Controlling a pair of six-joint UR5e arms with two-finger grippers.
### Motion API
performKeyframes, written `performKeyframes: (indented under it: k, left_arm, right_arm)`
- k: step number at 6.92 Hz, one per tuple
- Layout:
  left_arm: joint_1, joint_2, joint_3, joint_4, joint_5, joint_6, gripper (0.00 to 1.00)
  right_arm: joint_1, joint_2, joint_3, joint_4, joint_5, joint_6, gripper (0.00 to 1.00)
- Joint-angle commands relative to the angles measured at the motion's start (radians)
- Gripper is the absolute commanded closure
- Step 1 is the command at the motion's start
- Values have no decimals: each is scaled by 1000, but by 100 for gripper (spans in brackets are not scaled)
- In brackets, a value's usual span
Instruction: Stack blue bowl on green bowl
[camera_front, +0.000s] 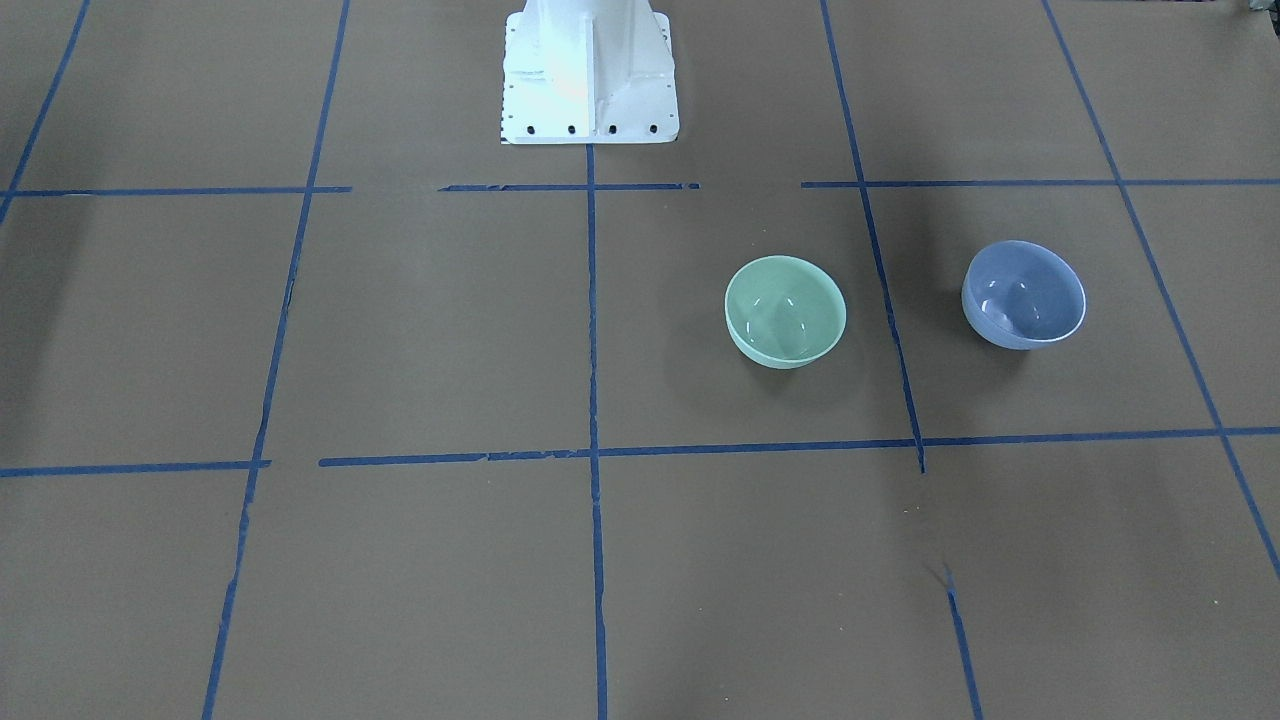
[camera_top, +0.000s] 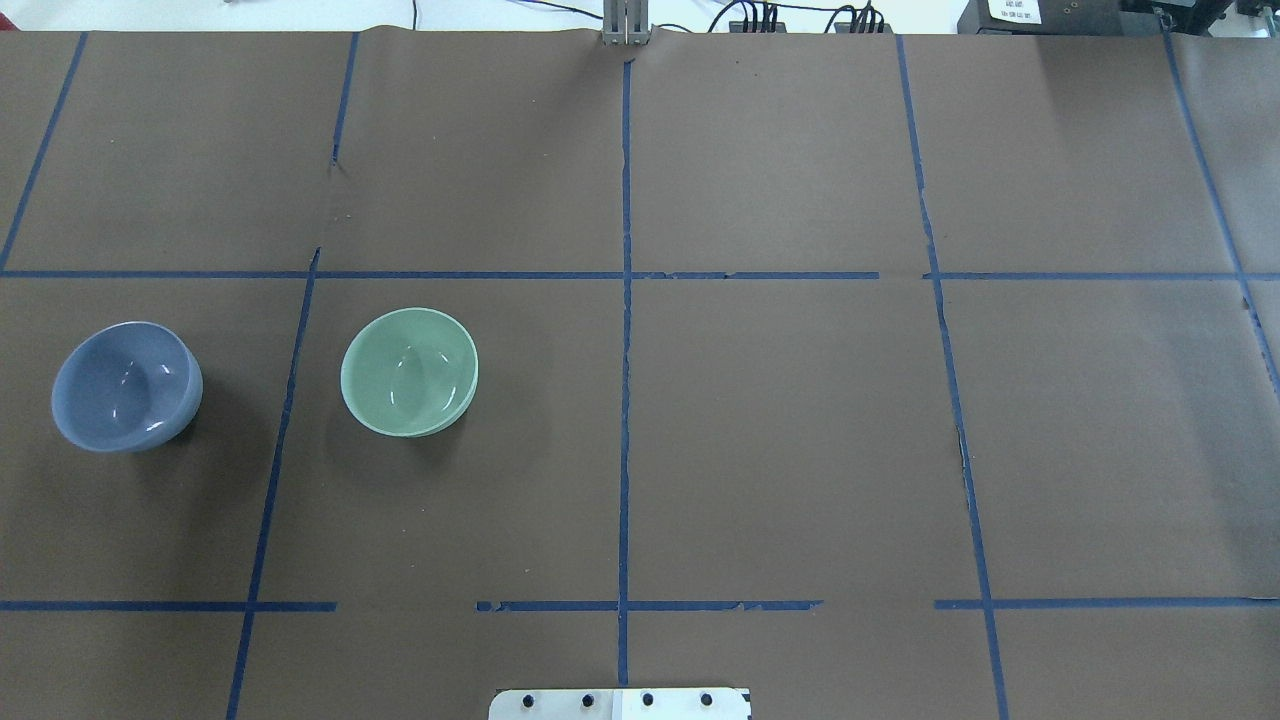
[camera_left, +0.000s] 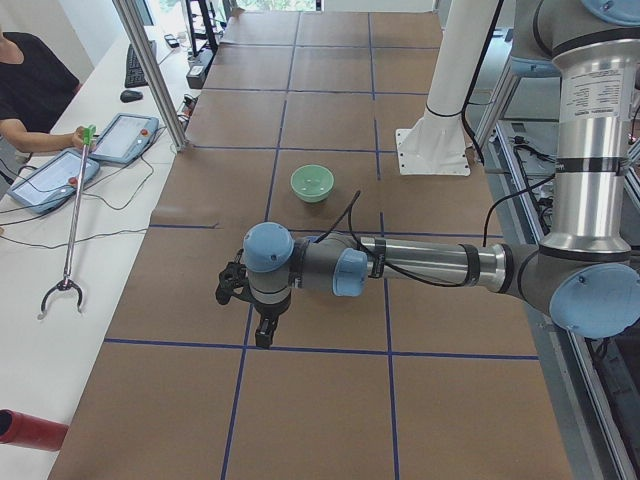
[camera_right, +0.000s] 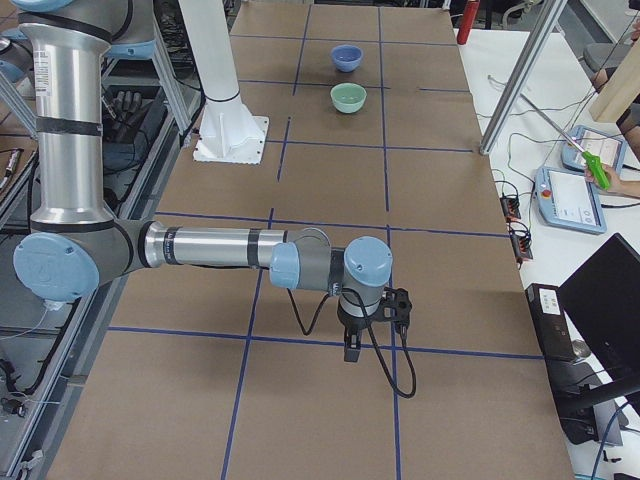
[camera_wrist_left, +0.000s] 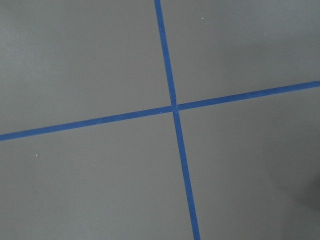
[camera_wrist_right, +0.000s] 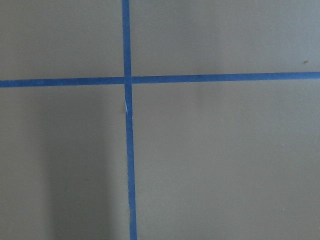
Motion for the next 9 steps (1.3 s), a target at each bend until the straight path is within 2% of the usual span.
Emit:
performKeyframes:
  k: [1, 2, 4, 5, 6, 7, 9]
  left_arm:
    - [113, 12, -80, -5, -25, -306, 0]
    - [181, 41, -119, -46, -20, -417, 0]
    - [322, 148, -104, -405, 0, -717, 0]
    - [418, 158, -98, -505, 70, -873, 0]
    - [518, 153, -98, -529, 128, -983, 0]
    - [554, 147, -79, -548, 171, -1010, 0]
    - [571, 127, 3, -618, 178, -1011, 0]
  right_arm:
    - [-1, 0, 0, 0, 0, 0, 0]
    - [-1, 0, 0, 0, 0, 0, 0]
    - [1, 0, 0, 0, 0, 0, 0]
    - [-1, 0, 0, 0, 0, 0, 0]
    - [-1, 0, 0, 0, 0, 0, 0]
    - [1, 0, 0, 0, 0, 0, 0]
    - [-1, 0, 0, 0, 0, 0, 0]
